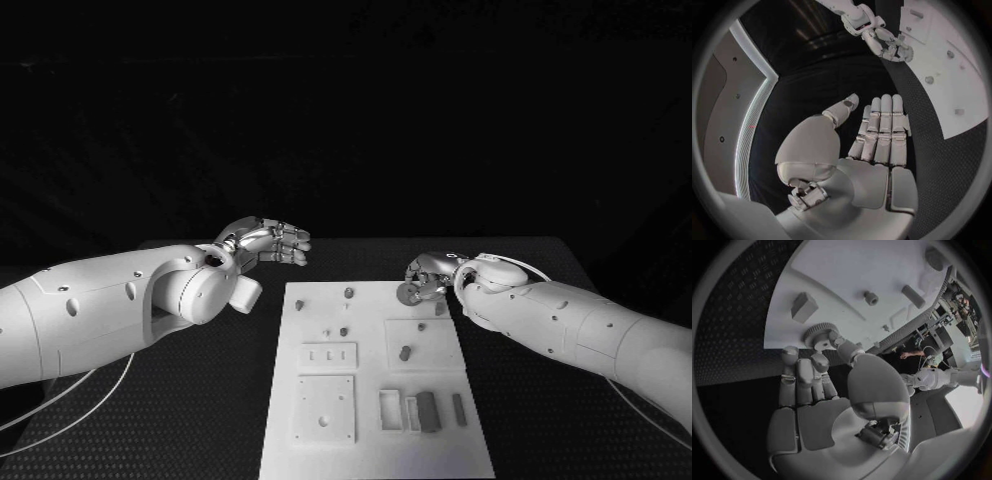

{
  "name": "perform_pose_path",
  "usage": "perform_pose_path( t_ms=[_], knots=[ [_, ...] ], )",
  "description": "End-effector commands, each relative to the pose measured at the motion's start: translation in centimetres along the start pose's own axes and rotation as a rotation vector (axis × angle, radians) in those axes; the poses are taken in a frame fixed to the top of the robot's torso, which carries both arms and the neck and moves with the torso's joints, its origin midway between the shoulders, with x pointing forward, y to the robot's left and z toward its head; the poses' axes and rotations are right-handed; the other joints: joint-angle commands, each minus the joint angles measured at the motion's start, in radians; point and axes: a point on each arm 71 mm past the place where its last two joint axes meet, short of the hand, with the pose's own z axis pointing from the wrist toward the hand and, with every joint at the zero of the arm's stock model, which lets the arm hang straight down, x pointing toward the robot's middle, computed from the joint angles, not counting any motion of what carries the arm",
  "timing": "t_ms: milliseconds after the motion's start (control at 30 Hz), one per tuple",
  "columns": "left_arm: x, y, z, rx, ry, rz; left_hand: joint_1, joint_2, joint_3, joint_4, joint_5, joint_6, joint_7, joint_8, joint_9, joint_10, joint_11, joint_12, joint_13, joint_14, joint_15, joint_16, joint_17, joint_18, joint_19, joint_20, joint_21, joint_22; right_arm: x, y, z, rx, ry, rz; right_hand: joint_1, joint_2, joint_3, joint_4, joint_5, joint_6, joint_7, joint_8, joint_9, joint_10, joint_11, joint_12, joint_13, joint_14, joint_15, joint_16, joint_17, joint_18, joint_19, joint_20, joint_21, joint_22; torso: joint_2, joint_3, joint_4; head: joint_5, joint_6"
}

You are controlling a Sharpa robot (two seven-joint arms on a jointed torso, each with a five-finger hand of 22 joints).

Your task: Assemble the parts on the task board

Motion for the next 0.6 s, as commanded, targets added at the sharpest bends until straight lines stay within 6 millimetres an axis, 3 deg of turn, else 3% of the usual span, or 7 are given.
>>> perform_pose_path(
  t_ms=[33,133,333,600],
  knots=[
    [0.2,-0.2,0.0,0.014,0.014,0.002,-0.003,-0.002,-0.001,0.004,0.001,-0.006,0.002,-0.007,0.002,0.003,0.005,-0.004,0.001,0.003,0.005,-0.007,0.001,-0.008,-0.004,-0.003,-0.006,0.001,1.3,-0.1,-0.2,0.000,0.069,-0.042,0.021,0.002,0.008,0.001,0.000,0.035,0.019,0.000,0.001,-0.049,0.011,0.008,-0.003,0.000,-0.008,0.005,-0.001,0.023,-0.005,-0.001,0.005,0.017,0.000,0.0007,-0.0003,0.000,0.000],
    [0.2,-0.2,0.0,0.013,0.014,0.003,-0.003,-0.003,-0.001,0.004,0.001,-0.006,0.002,-0.007,0.002,0.003,0.005,-0.005,0.001,0.003,0.005,-0.007,0.001,-0.008,-0.004,-0.003,-0.007,0.001,1.2,0.0,-0.2,-0.011,0.054,-0.092,0.031,-0.001,0.006,0.000,0.000,0.037,0.018,0.001,0.001,-0.049,0.010,0.011,-0.006,0.001,-0.009,0.007,-0.001,0.023,-0.006,-0.001,0.006,0.018,0.000,0.0008,0.0003,-0.001,0.000],
    [0.1,-0.2,0.0,0.012,0.012,0.003,-0.003,-0.002,-0.001,0.005,0.001,-0.006,0.002,-0.007,0.002,0.003,0.005,-0.005,0.001,0.003,0.005,-0.007,0.002,-0.008,-0.004,-0.003,-0.007,0.002,2.0,0.1,-0.3,-0.028,0.049,-0.171,0.036,-0.034,-0.004,0.002,0.000,0.041,0.017,0.002,0.000,-0.047,0.008,0.017,-0.015,0.007,-0.010,0.011,-0.001,0.023,-0.005,0.000,0.009,0.016,0.001,0.0007,0.0011,-0.001,-0.001],
    [0.1,-0.2,-0.1,0.012,0.010,0.003,-0.003,-0.002,-0.001,0.005,0.001,-0.006,0.002,-0.007,0.002,0.003,0.005,-0.005,0.002,0.003,0.005,-0.008,0.003,-0.008,-0.004,-0.003,-0.007,0.002,2.6,0.0,-0.5,-0.030,0.060,-0.175,0.035,-0.032,-0.003,0.005,0.000,0.049,0.015,0.006,0.001,-0.045,0.006,0.019,-0.022,0.011,-0.012,0.013,-0.002,0.023,-0.001,0.001,0.009,0.014,0.000,0.0006,0.0001,0.001,-0.004]
  ],
)
